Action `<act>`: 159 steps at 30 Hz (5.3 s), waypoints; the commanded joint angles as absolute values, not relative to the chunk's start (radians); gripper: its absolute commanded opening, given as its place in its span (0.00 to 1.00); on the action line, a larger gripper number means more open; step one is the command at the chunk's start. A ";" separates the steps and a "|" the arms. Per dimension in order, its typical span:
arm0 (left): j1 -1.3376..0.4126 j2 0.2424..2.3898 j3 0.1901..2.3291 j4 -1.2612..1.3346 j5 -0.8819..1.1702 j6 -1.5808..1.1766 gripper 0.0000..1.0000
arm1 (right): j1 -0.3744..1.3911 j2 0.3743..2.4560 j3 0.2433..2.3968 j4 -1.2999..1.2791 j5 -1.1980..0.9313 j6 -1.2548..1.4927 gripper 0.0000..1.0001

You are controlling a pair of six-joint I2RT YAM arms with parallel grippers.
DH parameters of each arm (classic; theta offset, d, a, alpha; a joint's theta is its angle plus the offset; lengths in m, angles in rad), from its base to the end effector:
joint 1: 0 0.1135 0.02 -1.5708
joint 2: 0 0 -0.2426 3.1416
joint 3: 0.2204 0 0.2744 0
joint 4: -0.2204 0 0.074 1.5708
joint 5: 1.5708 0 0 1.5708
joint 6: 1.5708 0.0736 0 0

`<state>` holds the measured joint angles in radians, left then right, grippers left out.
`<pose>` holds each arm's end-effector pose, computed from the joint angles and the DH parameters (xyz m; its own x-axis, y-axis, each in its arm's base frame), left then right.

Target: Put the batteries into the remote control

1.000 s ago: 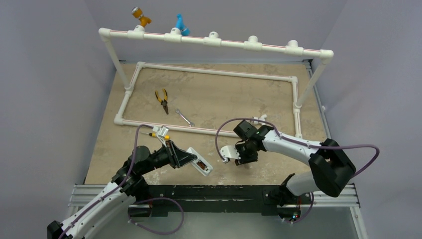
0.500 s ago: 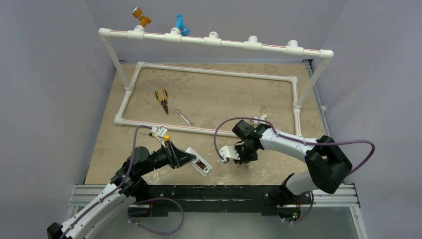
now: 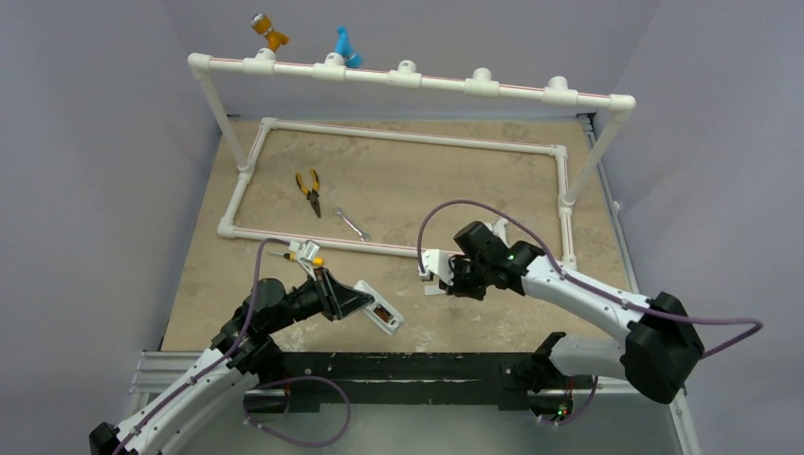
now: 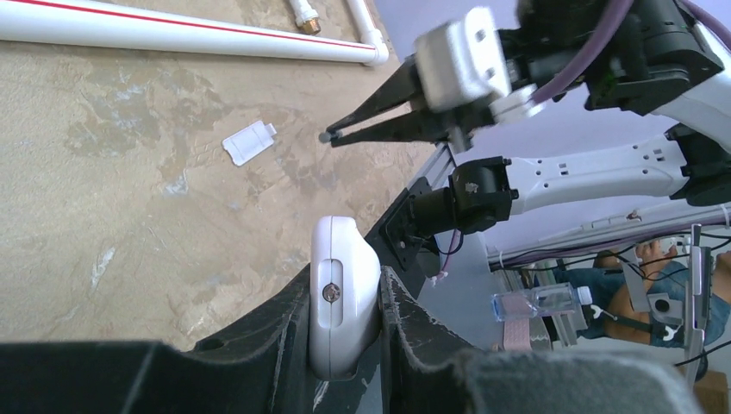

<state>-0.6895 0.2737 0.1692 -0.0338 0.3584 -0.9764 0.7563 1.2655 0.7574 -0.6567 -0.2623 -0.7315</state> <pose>0.1383 -0.1475 0.1911 -0.7752 -0.3664 -0.5146 0.3956 0.3535 -0.8477 0.1815 0.1974 0.1337 -0.0048 -0.8915 -0.4530 -0.9950 0.0494 -0.0865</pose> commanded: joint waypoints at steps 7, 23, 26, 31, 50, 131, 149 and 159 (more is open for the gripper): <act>-0.692 0.354 0.204 0.124 0.338 -1.005 0.00 | 0.777 0.958 0.808 -0.527 -0.093 -0.027 0.00; -0.693 0.621 0.136 0.596 0.389 -1.232 0.00 | 1.205 1.107 1.065 -0.688 0.242 0.450 0.00; -0.693 0.658 0.130 0.642 0.394 -1.264 0.00 | 1.249 1.135 1.104 -0.675 0.232 0.421 0.00; -0.692 0.670 0.137 0.631 0.393 -1.273 0.00 | 1.310 1.198 1.163 -0.682 0.219 0.343 0.00; -0.692 0.634 0.109 0.628 0.434 -1.283 0.00 | 1.330 1.256 1.240 -0.761 0.234 0.252 0.00; -0.695 0.762 0.090 0.727 0.592 -1.328 0.00 | 1.063 0.954 0.919 -0.612 -0.753 -0.835 0.46; -0.695 0.724 0.081 0.701 0.583 -1.327 0.00 | 1.063 1.003 0.847 -0.501 -0.760 -0.828 0.36; -0.695 0.735 0.081 0.710 0.583 -1.330 0.00 | 1.063 1.018 0.820 -0.402 -0.713 -0.795 0.30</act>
<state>-0.6899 0.7357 0.0834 0.6476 0.5766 -1.3247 1.0657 1.0145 0.8307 -0.4679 -0.7254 -0.8116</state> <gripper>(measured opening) 0.255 0.306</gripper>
